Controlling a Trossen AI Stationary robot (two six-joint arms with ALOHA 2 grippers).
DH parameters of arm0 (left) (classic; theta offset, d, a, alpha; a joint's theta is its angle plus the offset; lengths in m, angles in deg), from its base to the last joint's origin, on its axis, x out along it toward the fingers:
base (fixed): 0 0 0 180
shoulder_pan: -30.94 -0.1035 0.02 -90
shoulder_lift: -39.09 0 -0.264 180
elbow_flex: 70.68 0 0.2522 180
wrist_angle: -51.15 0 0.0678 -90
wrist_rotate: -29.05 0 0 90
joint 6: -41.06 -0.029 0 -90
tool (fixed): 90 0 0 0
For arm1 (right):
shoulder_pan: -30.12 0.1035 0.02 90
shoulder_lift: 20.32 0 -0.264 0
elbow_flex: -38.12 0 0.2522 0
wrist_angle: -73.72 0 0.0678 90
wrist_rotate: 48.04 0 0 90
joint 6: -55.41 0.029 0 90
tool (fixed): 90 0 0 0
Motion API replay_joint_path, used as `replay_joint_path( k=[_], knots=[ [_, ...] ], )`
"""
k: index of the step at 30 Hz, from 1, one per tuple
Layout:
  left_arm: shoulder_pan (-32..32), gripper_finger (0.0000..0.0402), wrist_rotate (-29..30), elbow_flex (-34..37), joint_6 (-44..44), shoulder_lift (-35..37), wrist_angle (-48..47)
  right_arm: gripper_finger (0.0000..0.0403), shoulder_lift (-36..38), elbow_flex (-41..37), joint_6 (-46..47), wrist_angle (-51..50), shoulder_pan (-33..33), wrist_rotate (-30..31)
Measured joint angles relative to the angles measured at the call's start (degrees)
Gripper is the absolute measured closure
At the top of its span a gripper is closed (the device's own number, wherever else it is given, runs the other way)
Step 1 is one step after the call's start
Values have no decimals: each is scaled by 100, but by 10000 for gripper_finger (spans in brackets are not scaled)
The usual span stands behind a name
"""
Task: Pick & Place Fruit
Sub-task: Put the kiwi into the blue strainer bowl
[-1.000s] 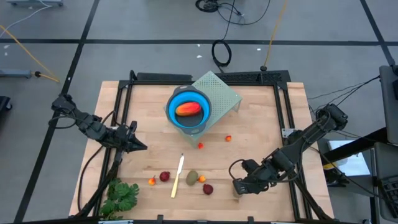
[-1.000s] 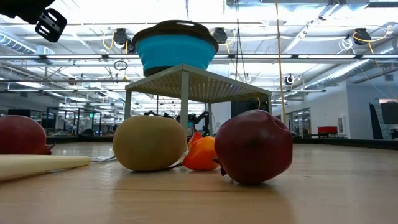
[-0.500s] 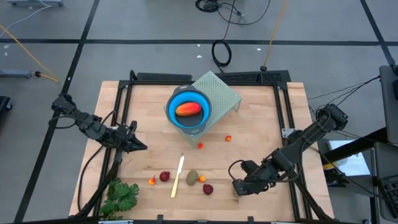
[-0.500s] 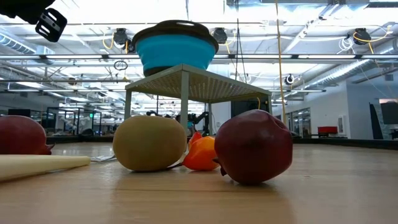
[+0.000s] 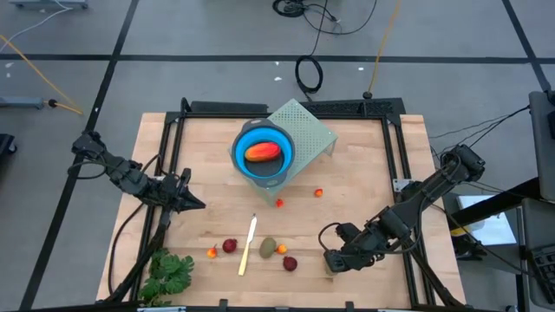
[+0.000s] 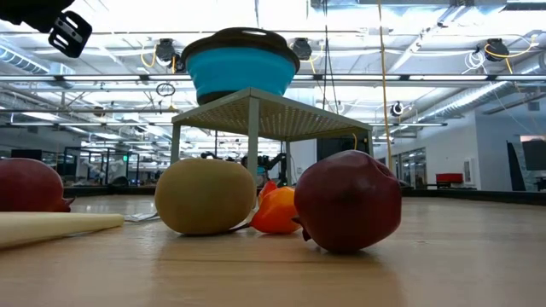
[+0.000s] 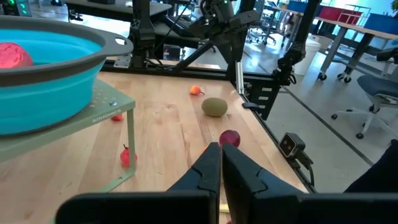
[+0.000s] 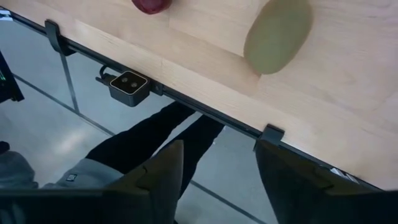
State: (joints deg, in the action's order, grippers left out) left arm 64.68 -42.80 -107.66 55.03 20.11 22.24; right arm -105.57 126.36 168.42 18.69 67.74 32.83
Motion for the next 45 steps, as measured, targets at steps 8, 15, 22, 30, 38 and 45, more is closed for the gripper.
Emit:
replay_joint_path(
  k=[8, 15, 22, 30, 38, 45],
  knots=[
    [-1, 390, 0, 0, -4, 0, 0, 177, 2, -276, -11, 306, 0, 4],
    [0, 393, 0, -1, 5, -1, 0, 171, 2, -881, -12, 1681, -2, -524],
    [2, 382, 0, 0, 9, -2, 0, 185, 12, -1522, 487, 2867, 0, -762],
    [0, 399, 0, -2, 31, -2, 0, 185, 35, -1725, 622, 2917, 26, -435],
    [1, 382, 0, -2, 25, -2, 0, 187, 35, -1725, 777, 2521, 108, 1135],
    [-1, 399, 0, -2, 22, -2, -2, 184, 35, -1725, 1079, 2181, 314, 1371]
  ],
)
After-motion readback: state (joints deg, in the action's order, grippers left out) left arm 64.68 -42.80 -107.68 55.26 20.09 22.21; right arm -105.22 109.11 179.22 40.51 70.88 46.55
